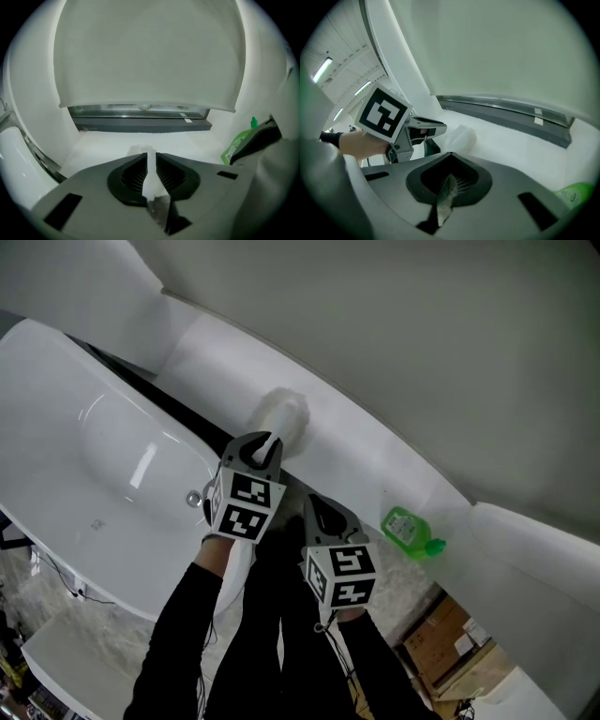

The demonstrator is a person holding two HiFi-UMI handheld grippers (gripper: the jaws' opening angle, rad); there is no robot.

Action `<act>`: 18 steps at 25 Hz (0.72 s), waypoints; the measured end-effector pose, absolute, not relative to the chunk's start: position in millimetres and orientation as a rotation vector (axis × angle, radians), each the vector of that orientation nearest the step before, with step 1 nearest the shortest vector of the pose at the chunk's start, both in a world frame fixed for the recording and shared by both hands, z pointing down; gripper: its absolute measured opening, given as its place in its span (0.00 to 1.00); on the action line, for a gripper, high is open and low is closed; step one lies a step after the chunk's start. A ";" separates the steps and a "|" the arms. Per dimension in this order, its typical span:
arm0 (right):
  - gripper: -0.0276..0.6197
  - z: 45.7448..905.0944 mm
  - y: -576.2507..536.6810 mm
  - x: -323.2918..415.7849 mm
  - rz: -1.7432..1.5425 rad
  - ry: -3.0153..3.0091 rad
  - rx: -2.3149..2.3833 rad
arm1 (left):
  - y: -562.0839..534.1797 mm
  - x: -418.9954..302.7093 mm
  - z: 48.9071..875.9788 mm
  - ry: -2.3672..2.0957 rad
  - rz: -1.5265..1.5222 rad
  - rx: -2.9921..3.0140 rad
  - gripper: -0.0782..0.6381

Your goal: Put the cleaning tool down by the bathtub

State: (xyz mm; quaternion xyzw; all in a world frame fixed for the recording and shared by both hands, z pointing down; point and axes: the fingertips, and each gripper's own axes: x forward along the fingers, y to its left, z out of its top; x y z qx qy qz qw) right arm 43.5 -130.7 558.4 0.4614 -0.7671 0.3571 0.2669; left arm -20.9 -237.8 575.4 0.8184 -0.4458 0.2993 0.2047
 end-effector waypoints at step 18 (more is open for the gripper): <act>0.04 489.6 -134.2 33.6 0.896 -2.149 1.265 | -191.7 -30.7 488.9 -1.223 0.794 2.322 0.12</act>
